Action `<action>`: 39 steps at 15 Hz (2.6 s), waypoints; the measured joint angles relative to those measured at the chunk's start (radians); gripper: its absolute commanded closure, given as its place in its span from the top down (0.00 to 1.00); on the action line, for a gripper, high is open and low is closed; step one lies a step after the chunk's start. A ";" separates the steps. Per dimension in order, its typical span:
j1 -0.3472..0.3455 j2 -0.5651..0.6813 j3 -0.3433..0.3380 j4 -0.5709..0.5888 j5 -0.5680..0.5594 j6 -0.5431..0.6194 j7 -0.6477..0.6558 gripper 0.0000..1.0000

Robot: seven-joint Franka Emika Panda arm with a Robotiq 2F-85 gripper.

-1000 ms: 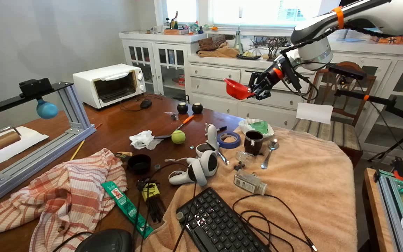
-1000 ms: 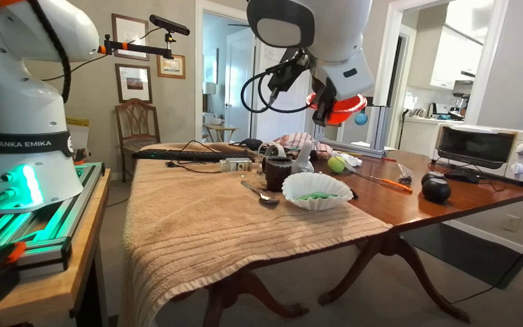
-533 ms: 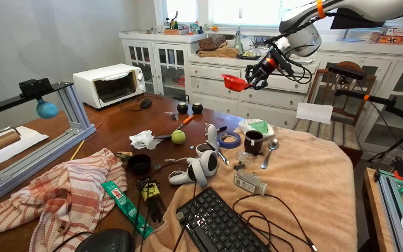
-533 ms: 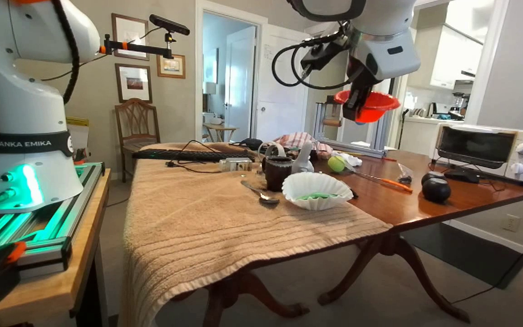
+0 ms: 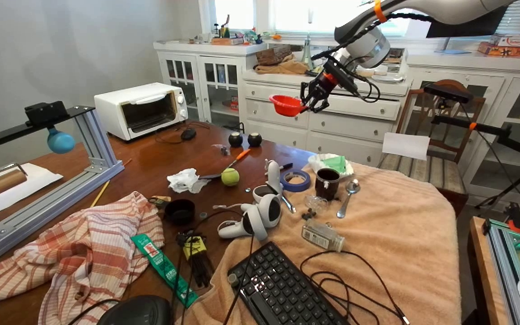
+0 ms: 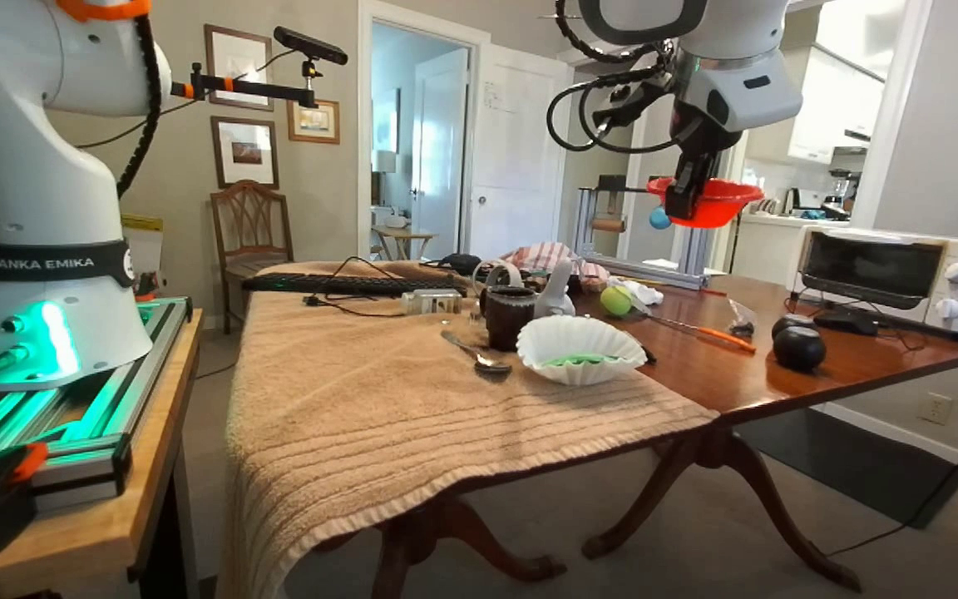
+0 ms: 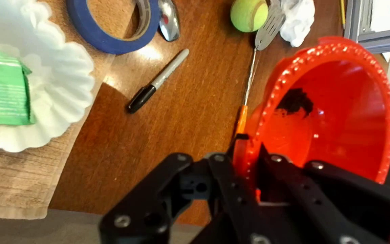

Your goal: Pour the contents of the orange bowl into the black cup on the right

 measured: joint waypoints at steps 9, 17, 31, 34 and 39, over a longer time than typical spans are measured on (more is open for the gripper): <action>0.286 0.127 -0.331 0.145 0.132 -0.059 0.008 0.06; 0.332 0.180 -0.407 0.208 0.141 -0.112 0.030 0.02; 0.405 0.486 -0.478 0.533 0.104 -0.172 0.218 0.02; 0.405 0.533 -0.479 0.585 0.081 -0.170 0.226 0.02; 0.405 0.604 -0.469 0.672 0.054 -0.154 0.225 0.32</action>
